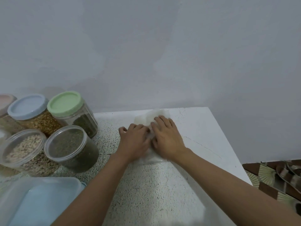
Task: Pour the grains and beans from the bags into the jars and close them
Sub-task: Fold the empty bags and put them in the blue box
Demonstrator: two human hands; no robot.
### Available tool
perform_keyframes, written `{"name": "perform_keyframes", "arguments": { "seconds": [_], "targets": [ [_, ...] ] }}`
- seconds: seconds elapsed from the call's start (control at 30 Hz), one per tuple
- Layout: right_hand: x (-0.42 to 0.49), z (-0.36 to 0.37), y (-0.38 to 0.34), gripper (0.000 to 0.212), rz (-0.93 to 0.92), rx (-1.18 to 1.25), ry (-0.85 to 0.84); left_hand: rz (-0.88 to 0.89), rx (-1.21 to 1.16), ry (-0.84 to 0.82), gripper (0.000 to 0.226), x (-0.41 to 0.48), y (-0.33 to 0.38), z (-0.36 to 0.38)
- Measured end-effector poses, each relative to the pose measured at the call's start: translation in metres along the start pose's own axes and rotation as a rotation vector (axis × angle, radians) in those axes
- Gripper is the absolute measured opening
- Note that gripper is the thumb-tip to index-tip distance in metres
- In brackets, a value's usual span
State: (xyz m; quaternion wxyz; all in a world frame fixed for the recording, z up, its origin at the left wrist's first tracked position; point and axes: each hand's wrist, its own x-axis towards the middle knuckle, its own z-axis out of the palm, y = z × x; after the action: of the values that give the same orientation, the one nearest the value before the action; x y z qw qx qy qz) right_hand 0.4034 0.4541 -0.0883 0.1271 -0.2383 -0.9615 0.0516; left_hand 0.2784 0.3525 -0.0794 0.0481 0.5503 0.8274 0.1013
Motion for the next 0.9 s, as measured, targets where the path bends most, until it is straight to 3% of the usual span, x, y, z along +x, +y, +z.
{"name": "perform_keyframes", "arguments": {
  "seconds": [0.1,0.23,0.4,0.57,0.7,0.77,0.83,0.9],
  "targets": [
    [0.000,0.008,0.009,0.084,0.106,0.051,-0.178,-0.038,-0.044,0.090,0.060,0.017,0.000,0.004],
    [0.003,0.015,0.016,0.097,0.185,0.049,-0.207,-0.089,0.064,-0.055,0.067,0.028,-0.007,0.021],
    [0.004,0.019,0.021,0.102,0.228,0.085,-0.212,-0.095,0.069,-0.065,0.077,0.030,-0.009,0.024],
    [0.001,0.016,0.019,0.108,0.298,0.127,-0.220,-0.092,0.091,-0.085,0.065,0.030,-0.018,0.018],
    [0.000,0.014,0.018,0.110,0.338,0.133,-0.235,-0.118,0.053,-0.012,0.080,0.025,-0.017,0.019],
    [0.001,0.014,0.019,0.103,0.328,0.130,-0.228,-0.100,-0.010,0.171,0.069,0.016,-0.017,0.017],
    [0.002,0.013,0.022,0.098,0.318,0.132,-0.224,-0.044,-0.121,0.320,0.039,0.001,-0.019,0.013],
    [0.002,0.013,0.023,0.097,0.306,0.134,-0.228,-0.032,-0.233,0.269,0.022,-0.023,-0.017,0.010]
  ]
}}
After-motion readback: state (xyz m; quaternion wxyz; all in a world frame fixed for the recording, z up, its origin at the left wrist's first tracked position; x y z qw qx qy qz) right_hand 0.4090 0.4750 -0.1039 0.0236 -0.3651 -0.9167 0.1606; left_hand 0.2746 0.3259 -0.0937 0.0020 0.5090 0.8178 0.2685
